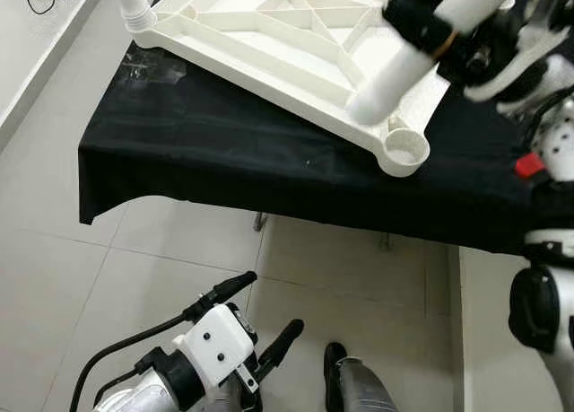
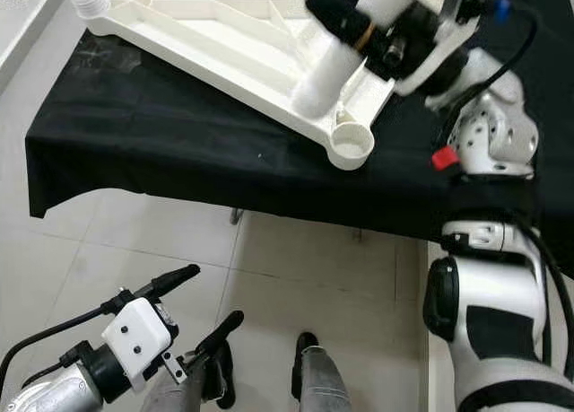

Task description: Building children table

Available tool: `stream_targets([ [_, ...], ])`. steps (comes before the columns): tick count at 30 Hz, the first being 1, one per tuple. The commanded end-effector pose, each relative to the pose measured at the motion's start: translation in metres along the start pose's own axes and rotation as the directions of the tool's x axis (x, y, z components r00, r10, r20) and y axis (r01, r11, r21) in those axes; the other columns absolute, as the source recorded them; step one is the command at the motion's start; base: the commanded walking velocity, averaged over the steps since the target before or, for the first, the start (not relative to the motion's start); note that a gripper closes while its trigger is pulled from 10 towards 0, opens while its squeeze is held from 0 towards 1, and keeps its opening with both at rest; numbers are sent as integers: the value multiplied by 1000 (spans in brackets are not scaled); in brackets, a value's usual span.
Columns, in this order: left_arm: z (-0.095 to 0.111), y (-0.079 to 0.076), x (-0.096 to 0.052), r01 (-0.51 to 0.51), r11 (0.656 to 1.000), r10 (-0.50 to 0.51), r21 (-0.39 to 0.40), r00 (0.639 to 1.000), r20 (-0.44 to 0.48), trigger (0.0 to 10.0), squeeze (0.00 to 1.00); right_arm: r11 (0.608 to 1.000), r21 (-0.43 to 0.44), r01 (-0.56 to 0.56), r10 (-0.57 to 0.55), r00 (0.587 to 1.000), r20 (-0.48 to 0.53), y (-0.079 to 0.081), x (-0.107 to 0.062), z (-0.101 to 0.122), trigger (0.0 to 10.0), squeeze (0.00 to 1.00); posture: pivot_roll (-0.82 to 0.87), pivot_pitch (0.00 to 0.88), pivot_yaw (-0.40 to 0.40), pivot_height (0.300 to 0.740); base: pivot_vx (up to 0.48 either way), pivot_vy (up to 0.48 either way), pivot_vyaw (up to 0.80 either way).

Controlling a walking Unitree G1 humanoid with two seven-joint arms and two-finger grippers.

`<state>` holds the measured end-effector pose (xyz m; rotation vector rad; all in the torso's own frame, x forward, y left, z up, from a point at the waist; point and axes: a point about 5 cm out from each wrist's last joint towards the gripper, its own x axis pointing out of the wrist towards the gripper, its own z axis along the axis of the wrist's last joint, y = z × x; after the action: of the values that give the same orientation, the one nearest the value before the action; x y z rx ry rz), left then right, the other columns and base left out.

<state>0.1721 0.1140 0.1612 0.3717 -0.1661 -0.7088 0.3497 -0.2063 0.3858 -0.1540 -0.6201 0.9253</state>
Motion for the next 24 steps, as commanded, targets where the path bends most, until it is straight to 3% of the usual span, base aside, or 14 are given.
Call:
stream_targets([
  [1, -6, -5, -1, 12, 1000, -12, -8, 1000, -23, 10000, 0, 999, -40, -33, 30, 998, -56, 3, -1, -6, 10000, 0, 79, 401, 36, 740, 0, 0, 0],
  [10, -8, -4, 0, 9, 1000, -9, -5, 1000, -9, 10000, 0, 965, 44, -258, 262, 951, -163, 12, -15, -6, 10000, 0, 74, 395, 33, 740, 0, 0, 0],
  [17, -8, -4, 0, 10, 1000, -10, -4, 1000, -6, 10000, 0, 970, 22, -241, 239, 943, -231, 5, -19, -11, 10000, 0, 76, 398, 33, 740, 0, 0, 0],
  [21, -9, -4, 0, 9, 1000, -9, -3, 1000, -9, 10000, 0, 986, -11, -166, 156, 945, -287, -2, -20, -21, 10000, 0, 76, 398, 33, 740, 0, 0, 0],
  [24, -9, -4, 0, 5, 1000, -6, -2, 1000, -9, 10000, 0, 983, 23, -180, 180, 945, -274, -1, -22, -22, 10000, 0, 84, 397, 36, 740, 0, 0, 0],
])
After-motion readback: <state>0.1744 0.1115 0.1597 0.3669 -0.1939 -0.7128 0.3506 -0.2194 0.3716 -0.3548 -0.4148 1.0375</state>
